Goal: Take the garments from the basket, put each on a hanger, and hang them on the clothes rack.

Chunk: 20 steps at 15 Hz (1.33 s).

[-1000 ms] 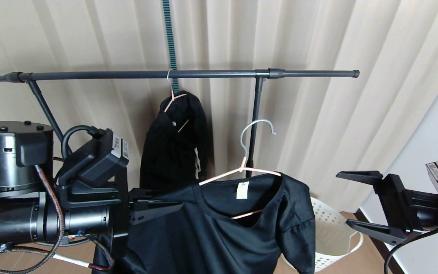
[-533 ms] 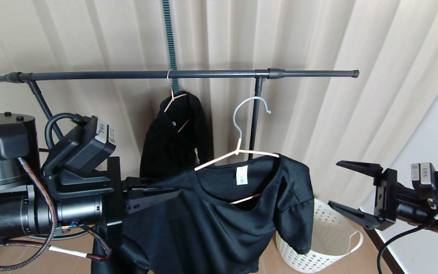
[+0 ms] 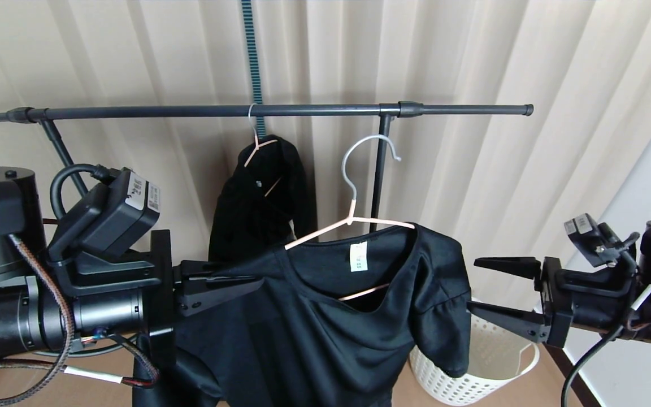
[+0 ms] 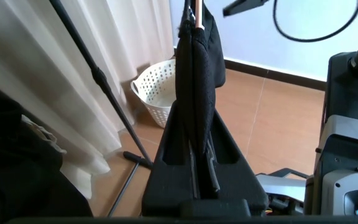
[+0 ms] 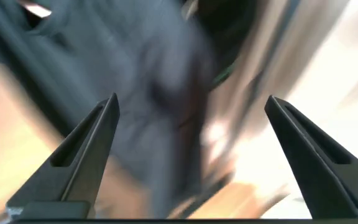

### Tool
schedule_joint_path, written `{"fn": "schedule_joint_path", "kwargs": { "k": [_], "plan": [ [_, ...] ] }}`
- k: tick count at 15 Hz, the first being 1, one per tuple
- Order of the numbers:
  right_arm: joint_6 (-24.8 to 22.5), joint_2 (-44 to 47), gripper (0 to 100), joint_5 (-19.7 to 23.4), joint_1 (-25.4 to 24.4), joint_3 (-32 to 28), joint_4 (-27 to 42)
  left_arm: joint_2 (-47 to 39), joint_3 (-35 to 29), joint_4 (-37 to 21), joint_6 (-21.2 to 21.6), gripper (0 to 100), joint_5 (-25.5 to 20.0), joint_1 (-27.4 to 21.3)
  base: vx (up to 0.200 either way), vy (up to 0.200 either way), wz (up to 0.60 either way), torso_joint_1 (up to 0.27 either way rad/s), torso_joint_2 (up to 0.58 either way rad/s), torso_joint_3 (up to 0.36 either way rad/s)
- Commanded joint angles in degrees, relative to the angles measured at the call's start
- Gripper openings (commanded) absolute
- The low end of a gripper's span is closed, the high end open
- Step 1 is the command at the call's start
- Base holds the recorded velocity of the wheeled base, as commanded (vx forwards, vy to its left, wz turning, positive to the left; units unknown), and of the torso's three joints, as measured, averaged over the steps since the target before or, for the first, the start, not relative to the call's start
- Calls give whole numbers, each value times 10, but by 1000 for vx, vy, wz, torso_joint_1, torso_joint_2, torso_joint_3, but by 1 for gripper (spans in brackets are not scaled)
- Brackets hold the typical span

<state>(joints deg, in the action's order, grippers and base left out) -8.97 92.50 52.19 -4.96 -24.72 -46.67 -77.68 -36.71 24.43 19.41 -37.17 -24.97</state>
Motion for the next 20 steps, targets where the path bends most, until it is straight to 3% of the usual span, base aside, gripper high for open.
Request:
{"fn": "schedule_joint_path", "kwargs": {
  "k": [1,6,10,14,15,20],
  "plan": [
    [-3,-42,100,5,-22,-11,11,6,1,0,0,0,0,1,0,0,0,0,0,0],
    [-17,-7,100,4,-24,-16,11,10,-1,1,0,0,0,1,0,0,0,0,0,0],
    [-69,25,100,1,-14,-17,12,10,-1,1,-1,0,0,3,0,0,0,0,0,0],
    [-79,36,100,-29,-10,-22,11,10,0,1,0,0,0,3,0,0,0,0,0,0],
    [-82,37,0,-29,-10,-21,11,10,0,1,-1,0,0,3,0,0,0,0,0,0],
    [-85,37,0,-30,-8,-27,10,12,2,1,-1,0,0,3,0,0,0,0,0,0]
  ]
}}
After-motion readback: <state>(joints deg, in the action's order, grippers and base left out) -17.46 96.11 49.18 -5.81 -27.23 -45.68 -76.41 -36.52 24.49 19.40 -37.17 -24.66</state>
